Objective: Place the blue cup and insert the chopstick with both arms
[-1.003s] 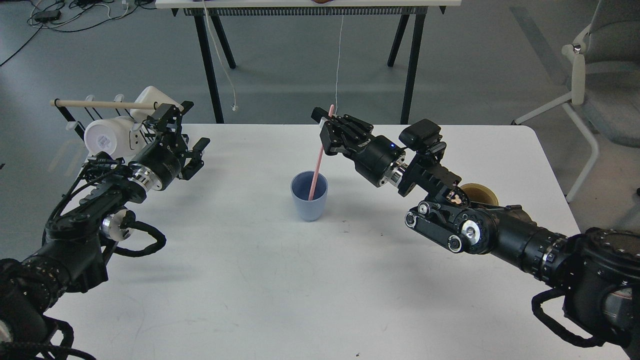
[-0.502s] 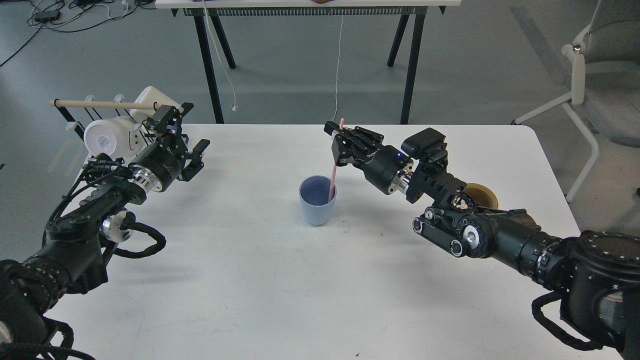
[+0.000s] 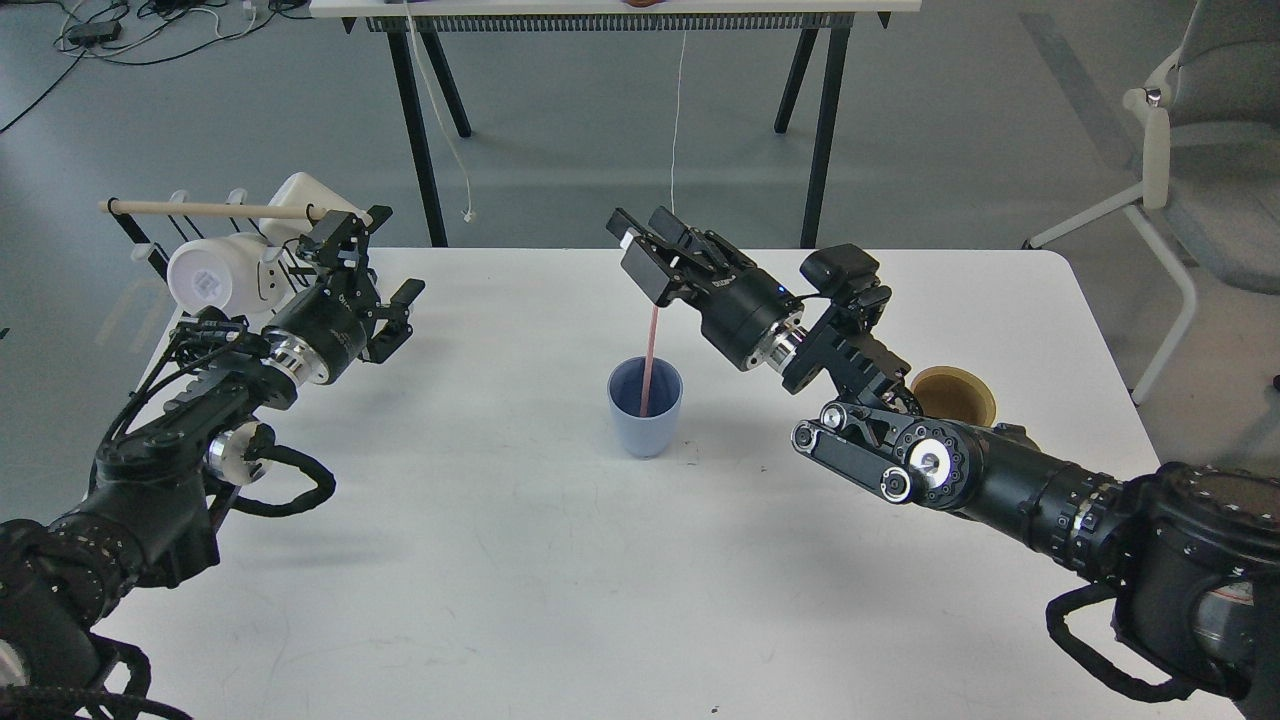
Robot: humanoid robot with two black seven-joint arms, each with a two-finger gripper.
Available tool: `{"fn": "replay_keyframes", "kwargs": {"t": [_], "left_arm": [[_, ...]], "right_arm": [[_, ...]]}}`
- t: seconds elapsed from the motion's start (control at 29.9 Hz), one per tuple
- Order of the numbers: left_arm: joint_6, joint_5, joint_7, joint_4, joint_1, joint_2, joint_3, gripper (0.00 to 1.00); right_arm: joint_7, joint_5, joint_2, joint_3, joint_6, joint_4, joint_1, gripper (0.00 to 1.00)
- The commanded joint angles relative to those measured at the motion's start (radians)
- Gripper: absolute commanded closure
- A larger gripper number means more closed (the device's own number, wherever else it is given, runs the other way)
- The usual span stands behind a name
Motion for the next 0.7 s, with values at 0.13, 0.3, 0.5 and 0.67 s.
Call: {"fn": "replay_keyframes", "kwargs": {"t": [0.13, 0.3, 0.5, 0.67], "left_arm": [[0.000, -0.001, 0.000, -0.011, -0.010, 0.007, -0.012, 0.01], [0.000, -0.006, 0.000, -0.014, -0.034, 0.017, -0.032, 0.01], [0.000, -0.008, 0.000, -0.026, -0.065, 0.043, -0.032, 0.01], [0.000, -0.009, 0.000, -0.063, -0.065, 0.084, -0.053, 0.01]], "right_arm": [[0.000, 0.423, -0.217, 0.250, 0.000, 0.206, -0.004, 0.11], [0.000, 0.874, -0.460, 0.255, 0.397, 0.289, -0.050, 0.09], [0.000, 1.053, -0.569, 0.258, 0.942, 0.234, -0.152, 0.06], [0.000, 1.056, -0.572, 0.258, 0.977, 0.212, -0.190, 0.01]]}}
